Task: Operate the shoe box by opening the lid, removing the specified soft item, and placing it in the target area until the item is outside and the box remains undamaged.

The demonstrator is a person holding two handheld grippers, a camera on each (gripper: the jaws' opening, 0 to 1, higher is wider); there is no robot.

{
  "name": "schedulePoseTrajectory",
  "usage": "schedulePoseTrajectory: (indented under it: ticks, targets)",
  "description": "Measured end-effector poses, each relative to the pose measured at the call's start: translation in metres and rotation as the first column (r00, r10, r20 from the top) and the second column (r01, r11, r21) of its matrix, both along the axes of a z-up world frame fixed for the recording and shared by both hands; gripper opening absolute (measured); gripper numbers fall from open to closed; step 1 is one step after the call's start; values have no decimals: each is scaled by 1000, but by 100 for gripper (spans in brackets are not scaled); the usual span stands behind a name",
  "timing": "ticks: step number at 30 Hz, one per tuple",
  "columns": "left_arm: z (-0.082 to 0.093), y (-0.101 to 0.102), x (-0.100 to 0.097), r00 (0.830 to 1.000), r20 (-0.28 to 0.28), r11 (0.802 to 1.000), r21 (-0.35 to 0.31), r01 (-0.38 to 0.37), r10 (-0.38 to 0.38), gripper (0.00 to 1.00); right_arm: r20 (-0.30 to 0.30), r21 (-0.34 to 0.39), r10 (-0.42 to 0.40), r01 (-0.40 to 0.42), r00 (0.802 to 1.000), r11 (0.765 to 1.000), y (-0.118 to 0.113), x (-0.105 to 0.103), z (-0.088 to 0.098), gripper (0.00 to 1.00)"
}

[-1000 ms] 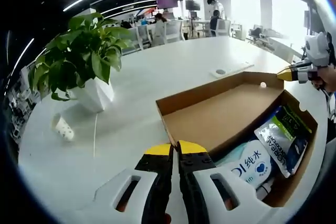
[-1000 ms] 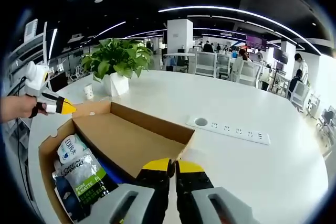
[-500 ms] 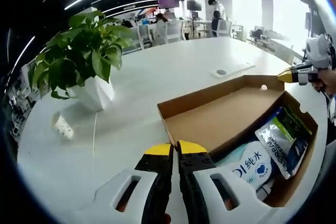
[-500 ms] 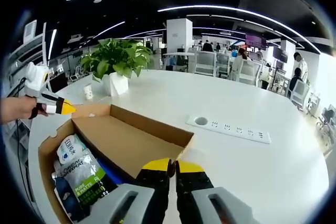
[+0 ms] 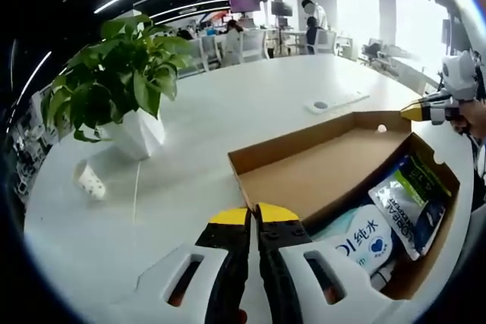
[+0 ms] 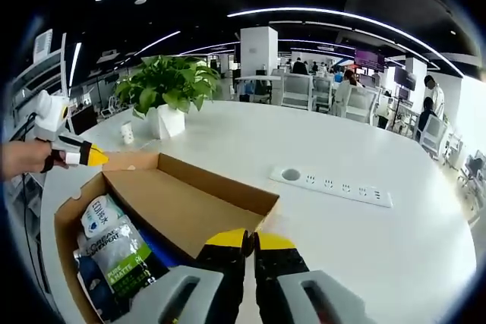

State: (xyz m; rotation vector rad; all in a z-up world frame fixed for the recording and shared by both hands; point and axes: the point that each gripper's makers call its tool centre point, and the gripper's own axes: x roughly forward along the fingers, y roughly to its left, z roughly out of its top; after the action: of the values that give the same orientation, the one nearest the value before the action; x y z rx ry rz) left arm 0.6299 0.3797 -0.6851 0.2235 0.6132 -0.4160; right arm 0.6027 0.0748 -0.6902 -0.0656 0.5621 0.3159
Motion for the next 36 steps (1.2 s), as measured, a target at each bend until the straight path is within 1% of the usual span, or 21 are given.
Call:
schedulePoseTrajectory:
  ticks: [9, 13, 19, 23, 25, 28, 29, 31, 33, 36]
  targets:
    - [1, -1, -2, 1000, 0, 1000, 3, -8, 8, 1, -3, 12, -7, 7, 1000, 1000, -1, 0, -1, 0]
    - [1, -2, -2, 1000, 7, 1000, 25, 1, -1, 2, -6, 23, -12, 12, 1000, 1000, 0, 0, -1, 0]
    - [3, -2, -3, 1000, 5, 1000, 31, -1, 1, 2, -10, 39, -7, 8, 1000, 999, 1, 0, 2, 0]
    - [4, -2, -6, 1000, 13, 999, 49, 15, -15, 3, -9, 32, 5, -5, 1000, 999, 2, 0, 3, 0]
    - [5, -3, -8, 1000, 15, 999, 43, 19, -19, 4, -10, 24, 14, -14, 1000, 1000, 2, -1, 4, 0]
    - [9, -3, -10, 1000, 22, 999, 46, 21, -22, 6, 2, 29, 14, -14, 1000, 999, 2, -1, 9, 1]
    - [10, -4, -10, 999, 23, 999, 45, 22, -23, 7, 16, 33, 18, -19, 1000, 999, 2, 0, 13, 1]
    - [12, -4, -11, 999, 24, 999, 42, 20, -21, 8, 24, 40, 32, -33, 999, 999, 5, 0, 18, 3]
    - [14, -5, -12, 1000, 24, 999, 39, 16, -17, 9, 34, 24, 53, -54, 998, 998, 9, -1, 23, 5]
    - [16, -6, -15, 1000, 23, 999, 34, 17, -17, 12, 28, 21, 70, -70, 997, 997, 12, -4, 25, 9]
